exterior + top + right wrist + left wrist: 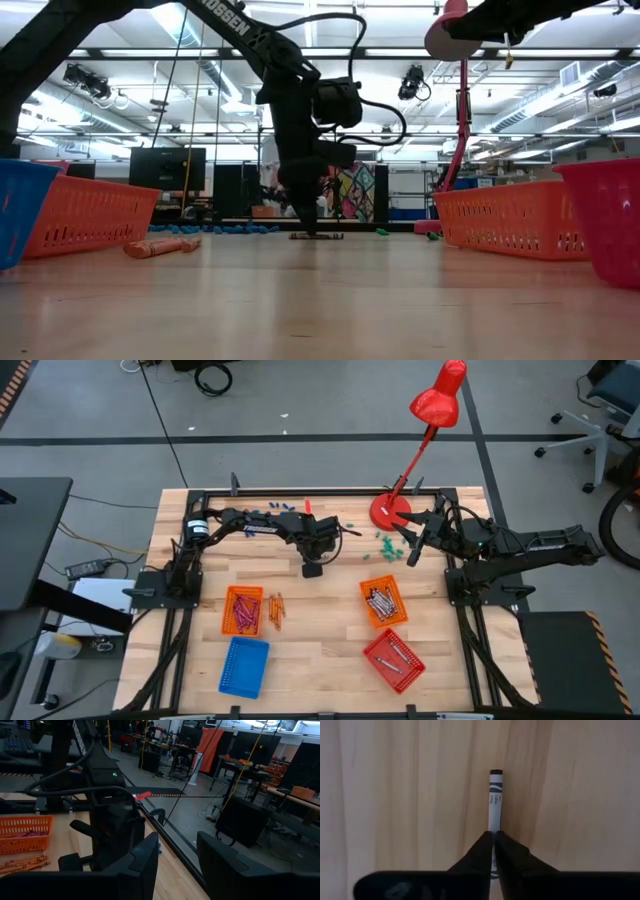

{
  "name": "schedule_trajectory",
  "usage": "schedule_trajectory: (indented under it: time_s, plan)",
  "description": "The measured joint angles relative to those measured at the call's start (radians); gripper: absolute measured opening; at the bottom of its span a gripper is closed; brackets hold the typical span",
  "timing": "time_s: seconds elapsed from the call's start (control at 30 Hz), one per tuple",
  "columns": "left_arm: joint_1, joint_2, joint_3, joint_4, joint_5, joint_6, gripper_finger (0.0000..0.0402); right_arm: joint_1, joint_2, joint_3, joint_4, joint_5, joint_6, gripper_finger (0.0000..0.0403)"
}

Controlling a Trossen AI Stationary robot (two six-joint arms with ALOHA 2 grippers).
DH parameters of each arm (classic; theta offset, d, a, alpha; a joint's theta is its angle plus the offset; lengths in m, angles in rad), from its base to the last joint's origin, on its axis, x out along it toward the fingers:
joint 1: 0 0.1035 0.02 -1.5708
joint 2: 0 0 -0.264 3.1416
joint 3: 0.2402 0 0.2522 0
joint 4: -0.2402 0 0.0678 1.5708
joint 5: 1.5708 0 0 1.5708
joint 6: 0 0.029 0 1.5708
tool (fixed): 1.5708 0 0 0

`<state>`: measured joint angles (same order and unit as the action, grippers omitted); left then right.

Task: Sort crayons
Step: Put the black crayon into the right orange bin

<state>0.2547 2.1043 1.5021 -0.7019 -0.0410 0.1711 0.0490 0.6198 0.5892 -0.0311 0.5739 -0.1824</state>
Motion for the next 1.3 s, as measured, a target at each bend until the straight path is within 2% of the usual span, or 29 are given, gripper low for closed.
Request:
schedule_trajectory:
  time_s: [0.2, 0.33, 0.43, 0.67, 1.3]
  plan:
    - [-0.023, 0.019, 0.0, 0.018, -0.032, 0.017, 0.0068, 0.0, 0.0, 0.0, 0.0, 0.0, 0.0, 0.0139]
    - [-0.028, 0.02, -0.001, 0.018, -0.036, 0.023, 0.0083, 0.0, 0.0, 0.0, 0.002, 0.0, 0.0, 0.0139]
    - [-0.028, 0.021, -0.002, 0.016, -0.033, 0.023, 0.0077, 0.0, 0.0, 0.0, 0.002, -0.002, 0.001, 0.0139]
    - [-0.028, 0.022, -0.002, 0.012, -0.018, 0.024, 0.0017, 0.0, 0.0, 0.0, 0.002, -0.003, 0.004, 0.0139]
    - [-0.051, -0.051, -0.005, 0.061, 0.002, 0.034, 0.003, 0.0, 0.0, 0.0, 0.002, -0.002, 0.004, 0.0139]
